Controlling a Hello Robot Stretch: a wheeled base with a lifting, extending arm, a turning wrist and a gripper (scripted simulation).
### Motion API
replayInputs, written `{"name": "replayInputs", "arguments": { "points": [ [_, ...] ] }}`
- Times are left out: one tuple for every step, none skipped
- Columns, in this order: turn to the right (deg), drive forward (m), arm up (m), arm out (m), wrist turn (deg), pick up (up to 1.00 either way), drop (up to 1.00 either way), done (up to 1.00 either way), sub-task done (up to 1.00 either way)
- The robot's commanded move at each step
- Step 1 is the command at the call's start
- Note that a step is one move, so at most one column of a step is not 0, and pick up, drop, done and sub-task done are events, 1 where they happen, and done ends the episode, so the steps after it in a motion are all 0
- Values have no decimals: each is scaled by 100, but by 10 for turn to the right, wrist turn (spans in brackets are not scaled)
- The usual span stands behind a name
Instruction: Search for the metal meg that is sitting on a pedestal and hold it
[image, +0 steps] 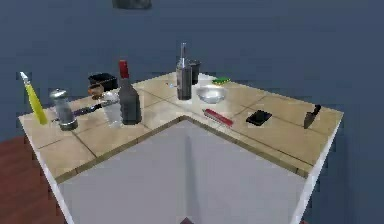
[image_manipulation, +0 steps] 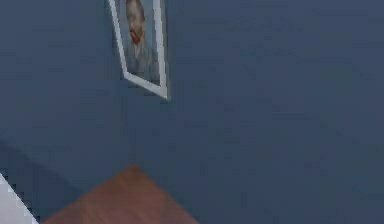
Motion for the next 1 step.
{"name": "replayInputs", "arguments": {
  "points": [
    [-450, 0, 0, 0, 0, 0, 0, 0, 0]
  ]
}}
